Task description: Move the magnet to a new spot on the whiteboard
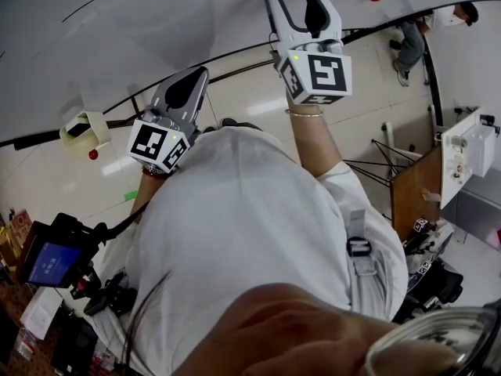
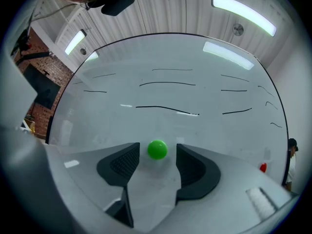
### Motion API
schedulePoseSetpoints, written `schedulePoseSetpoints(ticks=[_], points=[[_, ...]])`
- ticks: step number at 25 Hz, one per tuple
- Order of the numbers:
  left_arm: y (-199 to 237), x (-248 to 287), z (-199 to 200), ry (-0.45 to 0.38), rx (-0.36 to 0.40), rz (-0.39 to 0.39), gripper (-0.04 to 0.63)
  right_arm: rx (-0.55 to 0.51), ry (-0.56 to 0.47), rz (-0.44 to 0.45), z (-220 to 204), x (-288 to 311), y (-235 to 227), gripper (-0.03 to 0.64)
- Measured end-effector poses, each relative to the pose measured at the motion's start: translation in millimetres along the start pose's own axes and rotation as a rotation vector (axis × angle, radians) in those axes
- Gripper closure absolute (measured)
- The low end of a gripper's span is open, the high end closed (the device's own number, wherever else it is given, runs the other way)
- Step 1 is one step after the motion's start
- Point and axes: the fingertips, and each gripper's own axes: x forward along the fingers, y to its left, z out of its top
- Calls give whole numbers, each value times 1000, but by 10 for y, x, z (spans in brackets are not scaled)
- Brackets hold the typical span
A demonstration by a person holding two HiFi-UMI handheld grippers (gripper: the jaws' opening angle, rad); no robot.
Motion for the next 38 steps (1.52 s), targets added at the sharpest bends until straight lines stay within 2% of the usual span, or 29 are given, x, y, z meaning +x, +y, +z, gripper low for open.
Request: schedulePoseSetpoints(ticks=[8,13,16,24,32,38], points=[[-100,3,20,-6,16,-17,589,-13,-37,16,138,-203,-70,379],[-165,38,63,-14,-11,-20,589,-23,5,8,149,-339,-184,377],[-126,33,57,-2,10,-14,589,-8,-1,3,133,-288,-207,377],[155,-52,63,6,56,60,589,48,-13,41,-74,-144,-63,371],[234,-112,23,20,71,97,589,95,9,25,-222,-229,-118,371],[342,-216,26,23,69,159,589,124,15,115,-317,-224,109,371]])
